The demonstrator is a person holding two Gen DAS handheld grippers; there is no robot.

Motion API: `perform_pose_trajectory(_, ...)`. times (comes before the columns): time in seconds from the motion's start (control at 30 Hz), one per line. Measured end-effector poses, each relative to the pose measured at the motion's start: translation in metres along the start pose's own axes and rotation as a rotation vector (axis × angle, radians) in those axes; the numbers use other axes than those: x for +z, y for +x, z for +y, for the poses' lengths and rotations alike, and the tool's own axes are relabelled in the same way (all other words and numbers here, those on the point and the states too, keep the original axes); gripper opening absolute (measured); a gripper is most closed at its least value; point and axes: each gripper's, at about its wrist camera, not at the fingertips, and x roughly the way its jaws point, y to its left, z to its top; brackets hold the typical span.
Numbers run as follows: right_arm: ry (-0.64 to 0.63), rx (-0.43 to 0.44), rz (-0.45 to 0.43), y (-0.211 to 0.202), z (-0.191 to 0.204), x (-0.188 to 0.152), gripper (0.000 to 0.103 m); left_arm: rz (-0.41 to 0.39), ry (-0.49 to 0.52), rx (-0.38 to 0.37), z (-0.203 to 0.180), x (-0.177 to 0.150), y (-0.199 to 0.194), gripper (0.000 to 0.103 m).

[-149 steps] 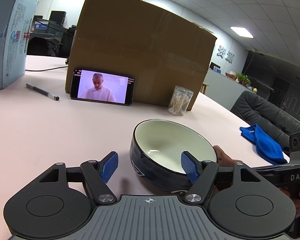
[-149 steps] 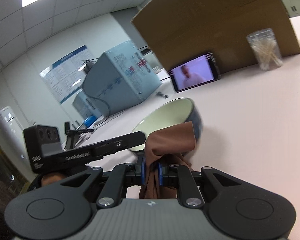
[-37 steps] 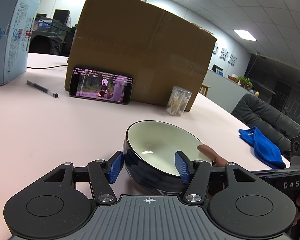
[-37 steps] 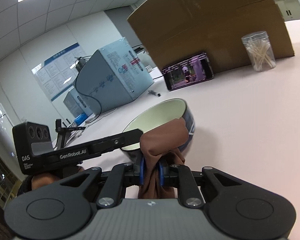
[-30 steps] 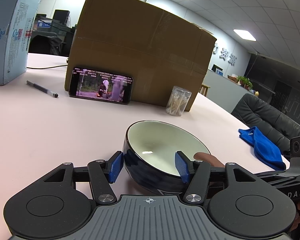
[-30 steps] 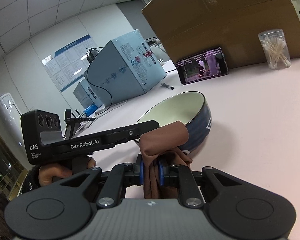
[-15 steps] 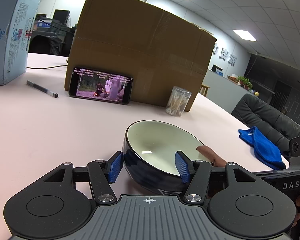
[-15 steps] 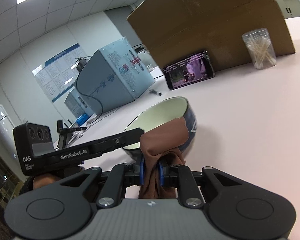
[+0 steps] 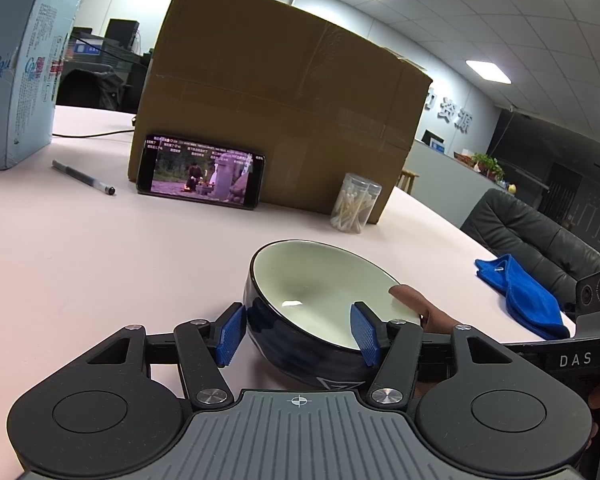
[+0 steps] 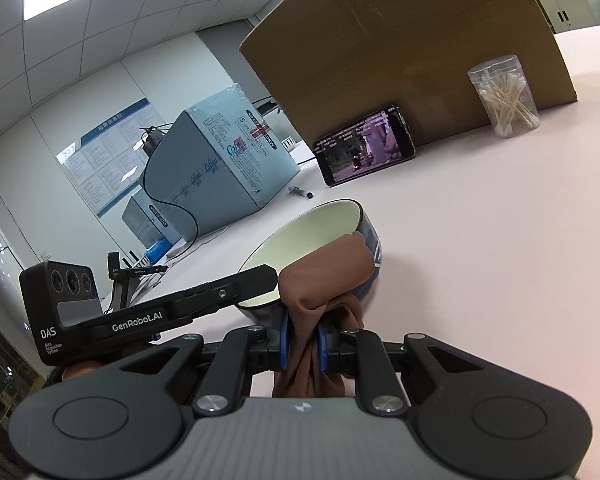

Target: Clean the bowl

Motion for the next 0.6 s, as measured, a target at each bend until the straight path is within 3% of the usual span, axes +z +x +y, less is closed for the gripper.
perform_pose_trajectory(0.23, -0.085, 0.067, 0.044, 0.003, 0.013, -0.003, 0.017, 0.000, 0.001, -0.001, 0.000, 0.000, 0.000, 0.057)
perform_pose_trajectory(0.6, 0.006, -0.013, 0.002, 0.000, -0.002, 0.000, 0.017, -0.001, 0.002, 0.000, 0.001, 0.000, 0.001, 0.057)
